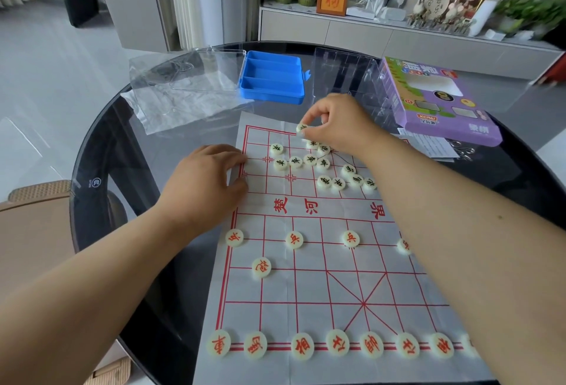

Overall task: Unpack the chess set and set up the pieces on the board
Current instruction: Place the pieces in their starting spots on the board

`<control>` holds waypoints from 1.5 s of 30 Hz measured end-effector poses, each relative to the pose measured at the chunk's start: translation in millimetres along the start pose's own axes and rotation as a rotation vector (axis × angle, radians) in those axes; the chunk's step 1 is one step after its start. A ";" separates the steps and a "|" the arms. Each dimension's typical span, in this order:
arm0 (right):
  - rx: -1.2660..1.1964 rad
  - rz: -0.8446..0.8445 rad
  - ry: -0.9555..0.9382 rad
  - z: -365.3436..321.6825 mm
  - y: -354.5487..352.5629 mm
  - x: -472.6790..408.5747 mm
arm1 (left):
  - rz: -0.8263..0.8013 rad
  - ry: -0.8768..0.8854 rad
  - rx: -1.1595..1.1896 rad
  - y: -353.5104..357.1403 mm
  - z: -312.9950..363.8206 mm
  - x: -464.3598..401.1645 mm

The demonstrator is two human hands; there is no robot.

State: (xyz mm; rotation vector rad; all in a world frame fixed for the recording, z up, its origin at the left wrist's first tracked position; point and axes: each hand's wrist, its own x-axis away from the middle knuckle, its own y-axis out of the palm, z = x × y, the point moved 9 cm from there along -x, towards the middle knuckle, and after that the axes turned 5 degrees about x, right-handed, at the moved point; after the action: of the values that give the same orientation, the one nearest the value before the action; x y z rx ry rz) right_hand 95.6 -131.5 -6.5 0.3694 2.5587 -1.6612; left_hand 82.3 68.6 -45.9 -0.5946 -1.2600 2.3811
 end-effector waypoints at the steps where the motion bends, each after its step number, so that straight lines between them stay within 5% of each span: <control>1: 0.013 -0.026 0.015 1.9 5.6 -4.8 | 0.002 0.001 0.001 -0.5 0.2 0.1; 18: 0.015 -0.106 0.074 6.2 34.5 -21.8 | 0.001 -0.003 0.007 -0.4 0.7 1.0; 30: -0.031 -0.047 0.012 16.2 -15.0 1.6 | -0.001 -0.006 0.006 0.1 0.3 0.4; 45: 0.074 -0.272 0.022 41.3 -20.1 51.7 | 0.000 -0.016 0.006 1.0 -2.8 -1.1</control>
State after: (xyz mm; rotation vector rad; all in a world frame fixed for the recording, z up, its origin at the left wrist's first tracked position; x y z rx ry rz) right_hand 37.8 -168.3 -15.4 0.0431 2.6686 -1.8497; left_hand 84.5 69.5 -48.0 -0.5747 -1.2593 2.3931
